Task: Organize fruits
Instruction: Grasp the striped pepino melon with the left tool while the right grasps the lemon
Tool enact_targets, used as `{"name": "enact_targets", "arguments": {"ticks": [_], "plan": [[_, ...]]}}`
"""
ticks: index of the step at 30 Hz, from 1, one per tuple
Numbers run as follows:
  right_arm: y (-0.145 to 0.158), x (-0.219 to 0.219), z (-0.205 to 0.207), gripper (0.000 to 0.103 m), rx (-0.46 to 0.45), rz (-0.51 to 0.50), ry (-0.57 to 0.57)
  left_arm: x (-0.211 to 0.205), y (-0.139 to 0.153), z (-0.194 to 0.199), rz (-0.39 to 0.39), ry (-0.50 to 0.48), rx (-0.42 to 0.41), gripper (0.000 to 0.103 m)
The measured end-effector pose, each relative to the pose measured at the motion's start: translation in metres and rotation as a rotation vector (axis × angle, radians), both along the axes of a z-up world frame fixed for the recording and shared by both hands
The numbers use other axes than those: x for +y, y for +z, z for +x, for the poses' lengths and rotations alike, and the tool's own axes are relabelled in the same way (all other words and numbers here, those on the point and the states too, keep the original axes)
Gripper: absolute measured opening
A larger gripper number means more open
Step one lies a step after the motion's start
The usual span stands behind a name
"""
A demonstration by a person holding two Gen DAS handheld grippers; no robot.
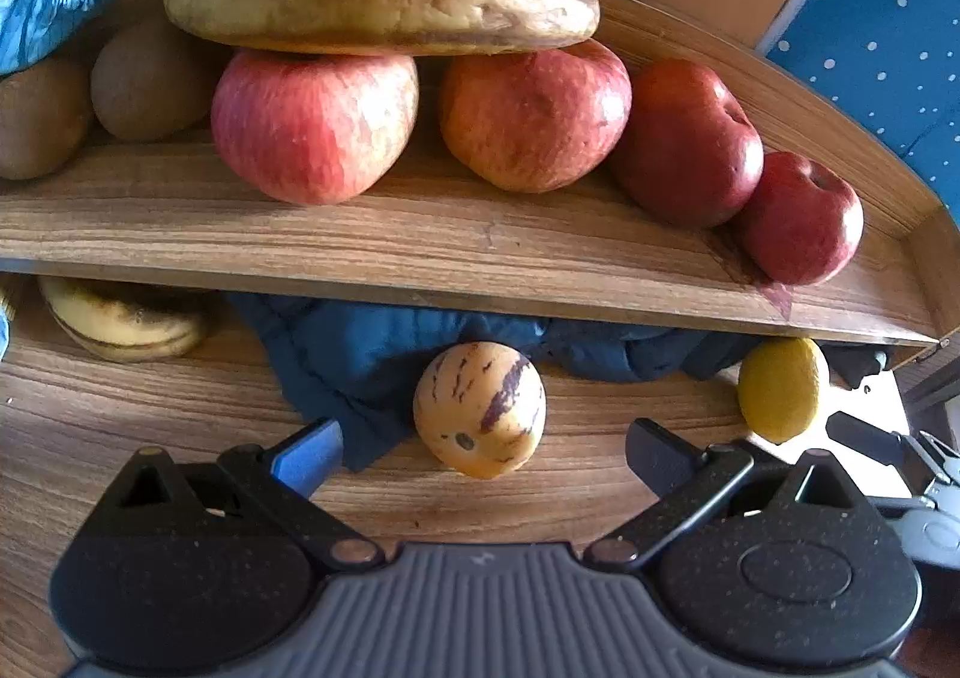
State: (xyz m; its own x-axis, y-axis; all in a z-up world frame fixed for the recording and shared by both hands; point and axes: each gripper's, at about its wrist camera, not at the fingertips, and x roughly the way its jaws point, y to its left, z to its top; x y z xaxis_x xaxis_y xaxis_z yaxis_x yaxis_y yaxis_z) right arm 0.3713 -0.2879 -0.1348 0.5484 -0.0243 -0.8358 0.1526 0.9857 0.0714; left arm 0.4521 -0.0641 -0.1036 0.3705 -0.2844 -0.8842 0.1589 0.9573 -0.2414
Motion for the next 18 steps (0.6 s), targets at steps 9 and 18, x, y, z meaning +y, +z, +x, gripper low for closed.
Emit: {"name": "enact_targets", "arguments": {"ticks": [9, 18], "plan": [[0.0, -0.007, 0.014, 0.089, -0.009, 0.012, 0.011, -0.001, 0.004, 0.004, 0.012, 0.015, -0.015, 0.096], [-0.001, -0.007, 0.016, 0.08, -0.023, 0.011, -0.022, -0.005, 0.006, 0.004, -0.001, 0.007, -0.024, 0.082]]}}
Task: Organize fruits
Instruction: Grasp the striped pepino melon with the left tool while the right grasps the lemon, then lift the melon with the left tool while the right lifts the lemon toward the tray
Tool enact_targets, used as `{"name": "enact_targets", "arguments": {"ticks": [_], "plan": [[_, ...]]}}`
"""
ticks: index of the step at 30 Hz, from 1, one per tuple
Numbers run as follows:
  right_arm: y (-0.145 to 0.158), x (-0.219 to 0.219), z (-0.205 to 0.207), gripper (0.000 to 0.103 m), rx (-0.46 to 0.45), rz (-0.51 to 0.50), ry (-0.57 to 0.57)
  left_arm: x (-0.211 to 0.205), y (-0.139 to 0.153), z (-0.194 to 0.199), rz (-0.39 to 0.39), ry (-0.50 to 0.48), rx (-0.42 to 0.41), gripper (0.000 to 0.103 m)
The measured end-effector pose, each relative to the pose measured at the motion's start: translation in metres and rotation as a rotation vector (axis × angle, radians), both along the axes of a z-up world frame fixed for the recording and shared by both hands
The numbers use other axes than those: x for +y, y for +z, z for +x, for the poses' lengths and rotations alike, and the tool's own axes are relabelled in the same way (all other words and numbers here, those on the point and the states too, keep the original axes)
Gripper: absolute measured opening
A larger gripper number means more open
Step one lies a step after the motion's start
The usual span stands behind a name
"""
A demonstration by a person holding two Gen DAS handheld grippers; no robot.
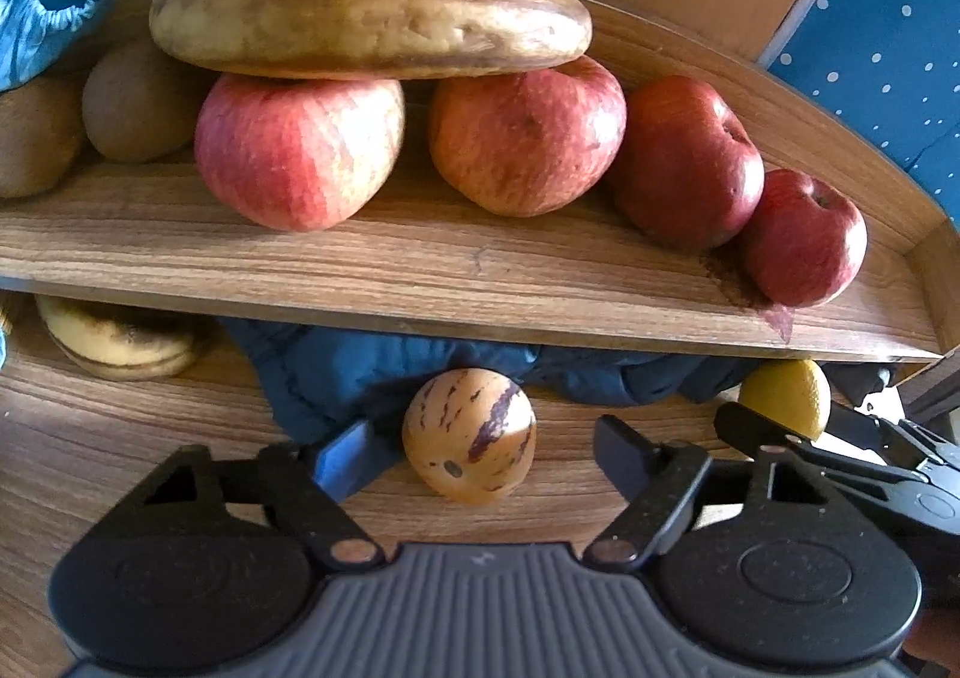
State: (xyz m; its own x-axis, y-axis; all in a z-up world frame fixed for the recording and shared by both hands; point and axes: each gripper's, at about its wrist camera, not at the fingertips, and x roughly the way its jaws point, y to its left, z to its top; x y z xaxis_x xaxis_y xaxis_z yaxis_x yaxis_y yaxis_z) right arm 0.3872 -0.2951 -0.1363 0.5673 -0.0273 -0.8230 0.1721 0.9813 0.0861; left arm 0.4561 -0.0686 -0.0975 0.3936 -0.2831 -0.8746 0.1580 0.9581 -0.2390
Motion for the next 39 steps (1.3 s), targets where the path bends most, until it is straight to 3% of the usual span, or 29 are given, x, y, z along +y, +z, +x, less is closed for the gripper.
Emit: {"name": "enact_targets", "arguments": {"ticks": [5, 12, 18, 24, 39], "plan": [[-0.004, -0.003, 0.001, 0.076, 0.011, -0.003, -0.003, -0.005, -0.003, 0.003, -0.005, 0.003, 0.001, 0.077], [-0.011, -0.001, 0.006, 0.073, 0.026, -0.031, -0.002, -0.001, -0.01, 0.002, -0.009, 0.006, 0.022, 0.061], [-0.017, 0.004, 0.007, 0.069, 0.033, -0.043, -0.012, 0.001, -0.015, 0.004, -0.016, 0.016, 0.03, 0.053], [-0.021, 0.005, 0.008, 0.057, 0.052, -0.071, -0.023, 0.002, -0.019, 0.004, -0.015, 0.017, 0.032, 0.053], [-0.02, 0.028, -0.01, 0.056, 0.056, -0.03, 0.005, -0.015, -0.028, -0.003, -0.012, -0.019, 0.044, 0.053]]}}
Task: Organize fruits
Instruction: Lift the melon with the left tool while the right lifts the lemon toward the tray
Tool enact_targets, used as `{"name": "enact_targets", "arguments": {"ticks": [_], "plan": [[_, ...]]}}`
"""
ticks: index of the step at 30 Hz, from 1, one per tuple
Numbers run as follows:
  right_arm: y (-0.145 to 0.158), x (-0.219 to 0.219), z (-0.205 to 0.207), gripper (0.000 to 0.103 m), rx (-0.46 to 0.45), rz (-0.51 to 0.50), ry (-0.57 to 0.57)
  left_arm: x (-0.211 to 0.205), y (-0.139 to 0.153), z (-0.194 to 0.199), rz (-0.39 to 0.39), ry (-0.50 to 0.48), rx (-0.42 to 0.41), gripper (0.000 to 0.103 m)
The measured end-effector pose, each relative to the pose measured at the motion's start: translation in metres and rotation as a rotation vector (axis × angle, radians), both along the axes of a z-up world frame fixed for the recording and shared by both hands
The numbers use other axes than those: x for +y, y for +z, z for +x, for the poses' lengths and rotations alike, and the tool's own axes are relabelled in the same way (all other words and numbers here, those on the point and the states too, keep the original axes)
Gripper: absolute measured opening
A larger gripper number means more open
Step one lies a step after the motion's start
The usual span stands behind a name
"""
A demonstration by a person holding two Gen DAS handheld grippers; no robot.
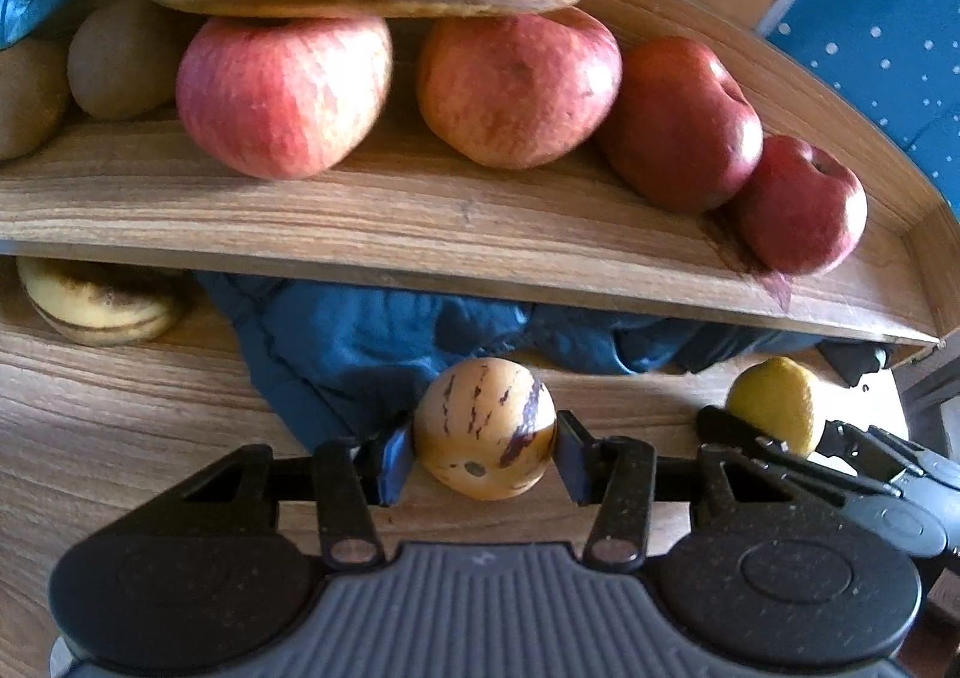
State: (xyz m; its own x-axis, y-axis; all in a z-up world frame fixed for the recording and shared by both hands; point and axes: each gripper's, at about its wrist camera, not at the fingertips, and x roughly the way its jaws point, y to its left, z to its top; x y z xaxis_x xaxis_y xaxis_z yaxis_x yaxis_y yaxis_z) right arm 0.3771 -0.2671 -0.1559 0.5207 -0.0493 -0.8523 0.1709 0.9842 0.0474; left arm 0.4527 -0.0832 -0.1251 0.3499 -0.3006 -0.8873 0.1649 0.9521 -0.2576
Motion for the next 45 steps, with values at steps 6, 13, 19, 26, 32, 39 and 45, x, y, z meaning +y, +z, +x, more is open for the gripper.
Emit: {"name": "enact_targets", "arguments": {"ticks": [6, 13, 19, 26, 32, 39, 45], "plan": [[0.001, 0.024, -0.012, 0.056, 0.008, 0.035, 0.048, -0.005, -0.002, -0.009, -0.009, -0.028, 0.011, 0.053], [0.005, 0.041, -0.024, 0.056, 0.006, 0.059, 0.066, -0.005, -0.004, -0.022, -0.027, -0.041, 0.045, 0.053], [0.01, 0.047, -0.026, 0.056, -0.002, 0.064, 0.068, -0.004, 0.0, -0.029, -0.033, -0.059, 0.035, 0.053], [0.022, 0.055, -0.034, 0.056, -0.026, 0.063, 0.083, 0.0, 0.007, -0.033, -0.049, -0.064, 0.015, 0.053], [0.031, 0.056, -0.043, 0.056, -0.043, 0.068, 0.104, 0.016, 0.018, -0.041, -0.058, -0.061, 0.003, 0.053], [0.039, 0.063, -0.061, 0.056, -0.062, 0.068, 0.125, 0.03, 0.025, -0.055, -0.058, -0.087, -0.008, 0.053], [0.04, 0.068, -0.075, 0.056, -0.06, 0.065, 0.124, 0.037, 0.025, -0.067, -0.052, -0.118, 0.0, 0.053]]}}
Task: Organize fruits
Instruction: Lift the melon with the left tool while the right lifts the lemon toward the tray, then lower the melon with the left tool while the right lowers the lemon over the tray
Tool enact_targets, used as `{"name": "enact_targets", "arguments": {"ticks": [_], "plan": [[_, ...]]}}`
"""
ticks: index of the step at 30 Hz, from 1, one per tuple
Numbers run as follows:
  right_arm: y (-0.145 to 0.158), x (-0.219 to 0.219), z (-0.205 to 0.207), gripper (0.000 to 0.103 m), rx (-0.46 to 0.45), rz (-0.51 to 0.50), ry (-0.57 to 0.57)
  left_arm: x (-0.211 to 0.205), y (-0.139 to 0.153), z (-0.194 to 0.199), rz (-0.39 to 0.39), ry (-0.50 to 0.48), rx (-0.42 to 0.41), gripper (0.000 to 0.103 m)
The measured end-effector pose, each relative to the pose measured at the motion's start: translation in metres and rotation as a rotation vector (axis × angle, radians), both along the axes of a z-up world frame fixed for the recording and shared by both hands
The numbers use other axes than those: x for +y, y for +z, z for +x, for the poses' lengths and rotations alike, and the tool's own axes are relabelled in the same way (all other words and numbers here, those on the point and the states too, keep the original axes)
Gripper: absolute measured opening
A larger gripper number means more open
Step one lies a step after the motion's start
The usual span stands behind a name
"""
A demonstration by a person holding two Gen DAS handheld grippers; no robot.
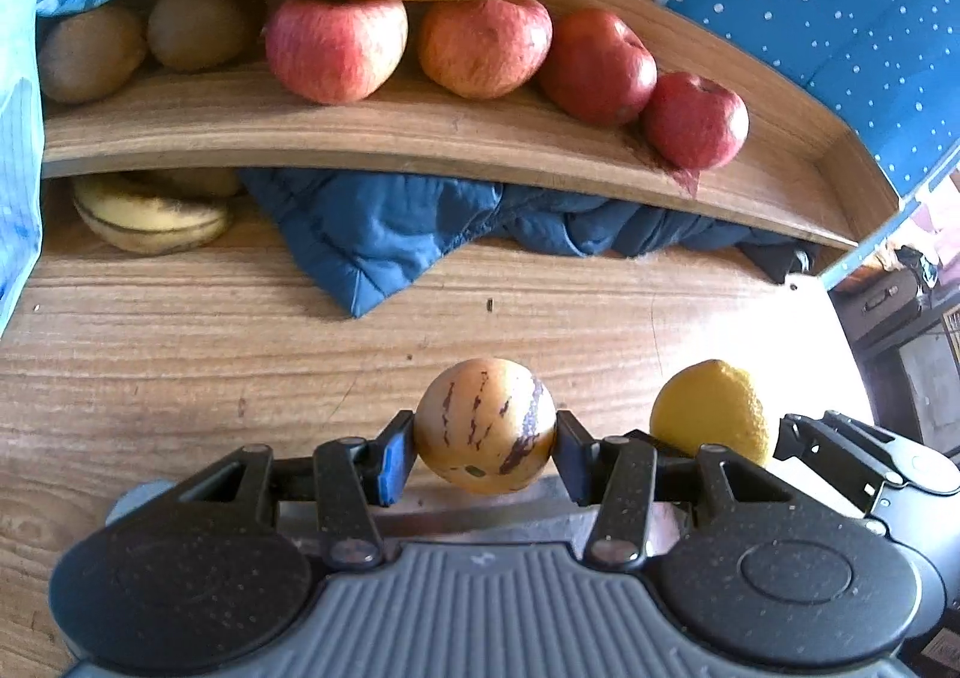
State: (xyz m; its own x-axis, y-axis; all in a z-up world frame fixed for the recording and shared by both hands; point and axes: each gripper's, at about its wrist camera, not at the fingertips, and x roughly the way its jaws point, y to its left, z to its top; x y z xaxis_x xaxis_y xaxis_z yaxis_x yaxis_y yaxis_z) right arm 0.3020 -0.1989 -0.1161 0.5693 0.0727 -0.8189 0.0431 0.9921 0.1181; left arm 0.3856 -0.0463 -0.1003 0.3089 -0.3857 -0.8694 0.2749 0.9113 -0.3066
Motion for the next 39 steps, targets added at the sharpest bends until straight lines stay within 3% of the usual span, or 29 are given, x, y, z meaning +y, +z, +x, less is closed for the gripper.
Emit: {"name": "enact_targets", "arguments": {"ticks": [19, 39], "plan": [[-0.006, 0.014, -0.032, 0.056, 0.037, -0.006, -0.027, 0.001, -0.006, -0.026, 0.021, -0.104, 0.045, 0.053], [-0.012, 0.013, -0.04, 0.056, 0.065, -0.008, -0.056, -0.004, -0.012, -0.027, 0.042, -0.134, 0.082, 0.053]]}}
